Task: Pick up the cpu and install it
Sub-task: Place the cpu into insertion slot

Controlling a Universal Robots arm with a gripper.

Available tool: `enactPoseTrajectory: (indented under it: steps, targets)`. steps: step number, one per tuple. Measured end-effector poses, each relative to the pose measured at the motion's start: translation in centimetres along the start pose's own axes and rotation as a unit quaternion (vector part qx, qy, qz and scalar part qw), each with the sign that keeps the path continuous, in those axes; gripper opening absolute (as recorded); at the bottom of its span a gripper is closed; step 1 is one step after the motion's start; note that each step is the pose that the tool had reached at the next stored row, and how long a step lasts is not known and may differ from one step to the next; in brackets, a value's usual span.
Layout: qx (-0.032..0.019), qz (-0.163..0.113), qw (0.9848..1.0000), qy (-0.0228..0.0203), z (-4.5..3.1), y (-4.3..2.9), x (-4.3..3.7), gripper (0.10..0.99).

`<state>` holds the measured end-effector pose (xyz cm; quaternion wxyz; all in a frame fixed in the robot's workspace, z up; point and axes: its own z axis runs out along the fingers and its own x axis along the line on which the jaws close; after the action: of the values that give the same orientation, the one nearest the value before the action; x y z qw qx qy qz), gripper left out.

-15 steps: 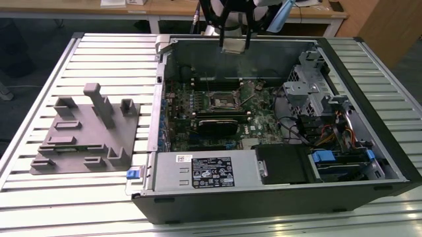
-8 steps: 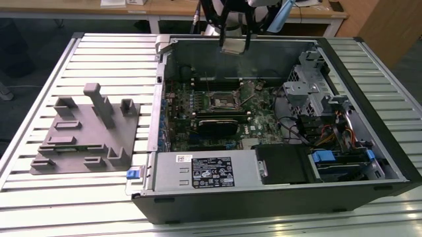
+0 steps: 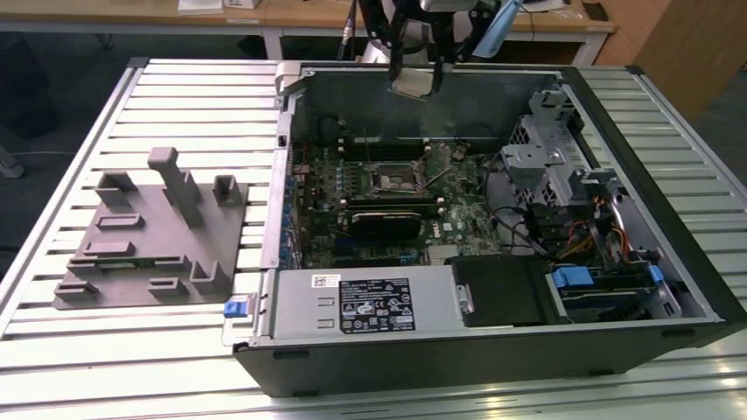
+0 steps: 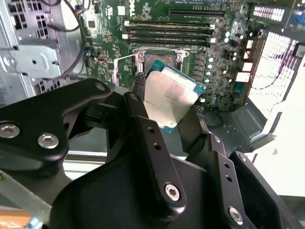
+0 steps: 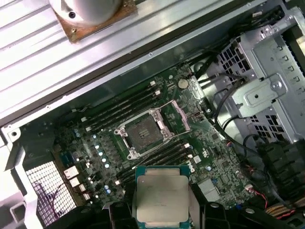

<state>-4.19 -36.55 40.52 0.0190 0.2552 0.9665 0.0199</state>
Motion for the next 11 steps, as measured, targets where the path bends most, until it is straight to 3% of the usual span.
enactPoseTrajectory:
  steps: [5, 11]
  targets:
    - [0.0011, 0.041, 0.9991, -0.0020, 0.01, 0.00, 0.00, 0.529]
    - [0.0023, 0.086, 0.9963, -0.0041, 0.02, 0.00, 0.00, 0.529]
